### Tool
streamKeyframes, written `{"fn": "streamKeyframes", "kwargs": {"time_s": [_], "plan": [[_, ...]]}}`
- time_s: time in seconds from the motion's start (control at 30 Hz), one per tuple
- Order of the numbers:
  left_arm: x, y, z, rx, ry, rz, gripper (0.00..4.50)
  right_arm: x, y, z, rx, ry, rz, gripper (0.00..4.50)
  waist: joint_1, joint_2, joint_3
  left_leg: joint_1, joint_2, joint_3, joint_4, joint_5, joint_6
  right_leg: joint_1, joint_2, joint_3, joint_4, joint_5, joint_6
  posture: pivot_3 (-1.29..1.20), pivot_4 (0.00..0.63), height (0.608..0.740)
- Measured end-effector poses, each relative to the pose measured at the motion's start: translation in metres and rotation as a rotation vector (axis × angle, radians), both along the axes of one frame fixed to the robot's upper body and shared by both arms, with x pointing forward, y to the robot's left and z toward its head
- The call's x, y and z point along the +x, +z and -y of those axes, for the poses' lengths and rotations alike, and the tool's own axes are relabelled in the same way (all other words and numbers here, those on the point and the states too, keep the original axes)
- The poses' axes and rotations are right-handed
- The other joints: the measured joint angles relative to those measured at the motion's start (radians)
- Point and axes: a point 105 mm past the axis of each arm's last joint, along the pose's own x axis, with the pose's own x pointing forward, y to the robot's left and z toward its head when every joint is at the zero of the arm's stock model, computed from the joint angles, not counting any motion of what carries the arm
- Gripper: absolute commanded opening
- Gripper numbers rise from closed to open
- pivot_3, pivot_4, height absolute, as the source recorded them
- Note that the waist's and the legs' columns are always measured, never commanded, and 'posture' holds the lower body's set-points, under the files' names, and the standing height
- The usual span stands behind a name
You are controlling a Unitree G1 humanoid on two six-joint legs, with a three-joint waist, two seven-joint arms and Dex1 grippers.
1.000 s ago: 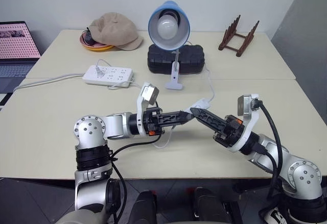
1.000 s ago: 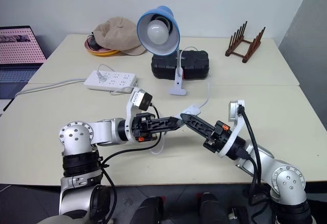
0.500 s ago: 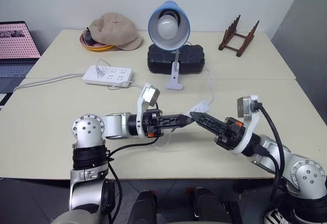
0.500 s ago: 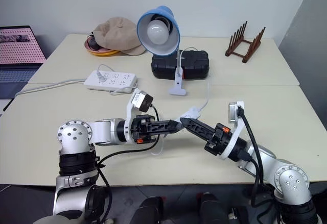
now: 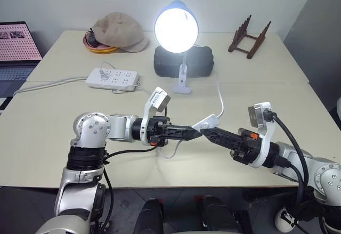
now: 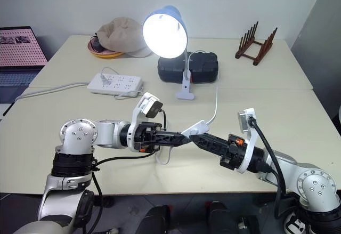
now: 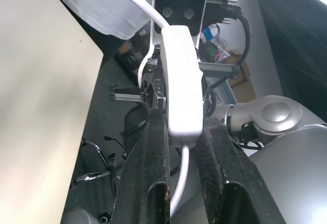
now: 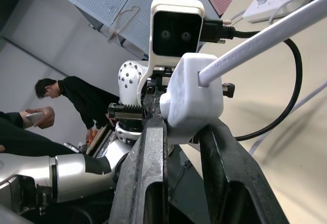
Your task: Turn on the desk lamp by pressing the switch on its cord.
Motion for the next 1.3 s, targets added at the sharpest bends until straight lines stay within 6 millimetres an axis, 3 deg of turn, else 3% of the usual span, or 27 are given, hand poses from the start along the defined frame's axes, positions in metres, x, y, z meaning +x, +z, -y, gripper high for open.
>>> {"fn": "streamKeyframes", "kwargs": {"time_s": [0.1,0.27,0.4,0.5,0.63,0.73,0.87,0.93,1.13,1.23,1.3], "plan": [[0.001,-0.001,-0.001,0.003,0.006,0.005,0.41,0.002,-0.001,0.001,-0.014,-0.013,0.004,1.37,0.0,0.0,0.0,0.0,0.0,0.0,0.0,0.0,0.0,0.0,0.0,0.0,0.0,0.0,0.0,0.0,0.15,0.74],[0.014,-0.004,-0.013,0.048,0.081,0.033,0.41,0.002,-0.006,0.019,-0.078,-0.073,-0.008,2.68,0.002,0.0,0.0,-0.001,0.0,0.0,0.0,0.0,0.0,-0.001,0.0,0.0,0.0,0.0,0.0,0.0,0.15,0.74],[0.031,-0.001,-0.018,0.103,0.127,0.147,0.41,-0.008,-0.013,0.042,-0.174,-0.099,-0.021,3.82,0.006,0.0,0.0,-0.002,-0.001,0.001,0.0,0.0,0.0,-0.001,-0.001,0.001,-0.001,0.0,0.0,0.0,0.15,0.74],[0.042,-0.013,-0.015,0.174,0.14,0.271,0.41,-0.009,-0.01,0.052,-0.275,-0.135,0.049,4.44,0.005,0.0,0.0,-0.001,-0.001,0.002,0.0,0.0,0.0,-0.001,-0.001,0.001,-0.001,0.0,0.0,0.0,0.15,0.74],[0.07,-0.049,-0.011,0.39,0.178,0.588,0.41,-0.002,-0.007,0.057,-0.646,-0.195,0.353,4.44,0.005,0.0,0.0,-0.001,0.0,0.002,0.0,0.0,0.0,-0.002,-0.001,0.001,-0.001,0.0,0.0,0.0,0.15,0.74],[0.086,-0.078,-0.014,0.537,0.154,0.778,0.41,0.011,-0.021,0.066,-0.875,-0.289,0.509,4.44,0.005,0.0,0.0,-0.004,0.0,0.002,-0.001,0.0,0.0,-0.004,-0.001,0.001,-0.004,0.0,0.0,0.0,0.15,0.74],[0.096,-0.095,-0.015,0.617,0.084,0.946,0.41,0.014,-0.037,0.069,-0.942,-0.331,0.557,4.44,0.007,0.0,0.0,-0.006,-0.001,0.002,-0.002,0.0,0.0,-0.003,-0.001,0.001,-0.008,0.001,0.001,0.0,0.15,0.74],[0.1,-0.095,-0.01,0.62,0.064,0.999,1.11,0.013,-0.043,0.067,-0.955,-0.322,0.577,4.5,0.011,0.0,0.0,-0.007,-0.001,0.002,-0.002,0.0,0.0,-0.002,-0.002,0.001,-0.01,0.002,0.004,0.0,0.15,0.74],[0.098,-0.095,-0.01,0.586,0.012,0.996,2.28,0.01,-0.048,0.064,-0.91,-0.325,0.586,4.5,0.008,0.0,0.0,-0.007,-0.001,0.002,-0.001,0.0,0.0,-0.001,-0.002,0.001,-0.009,0.003,0.004,0.0,0.15,0.74],[0.096,-0.088,-0.021,0.572,0.005,0.964,2.93,0.009,-0.048,0.061,-0.874,-0.31,0.584,4.5,0.003,0.0,0.0,-0.006,-0.001,0.001,0.0,0.0,0.0,-0.001,-0.001,0.001,-0.009,0.003,0.004,0.0,0.15,0.74],[0.097,-0.071,-0.039,0.569,0.034,0.974,3.35,0.008,-0.05,0.065,-0.869,-0.295,0.566,4.5,-0.003,0.0,0.0,-0.005,0.0,0.002,-0.001,0.0,0.0,-0.001,-0.001,0.001,-0.008,0.003,0.005,0.0,0.15,0.74]]}}
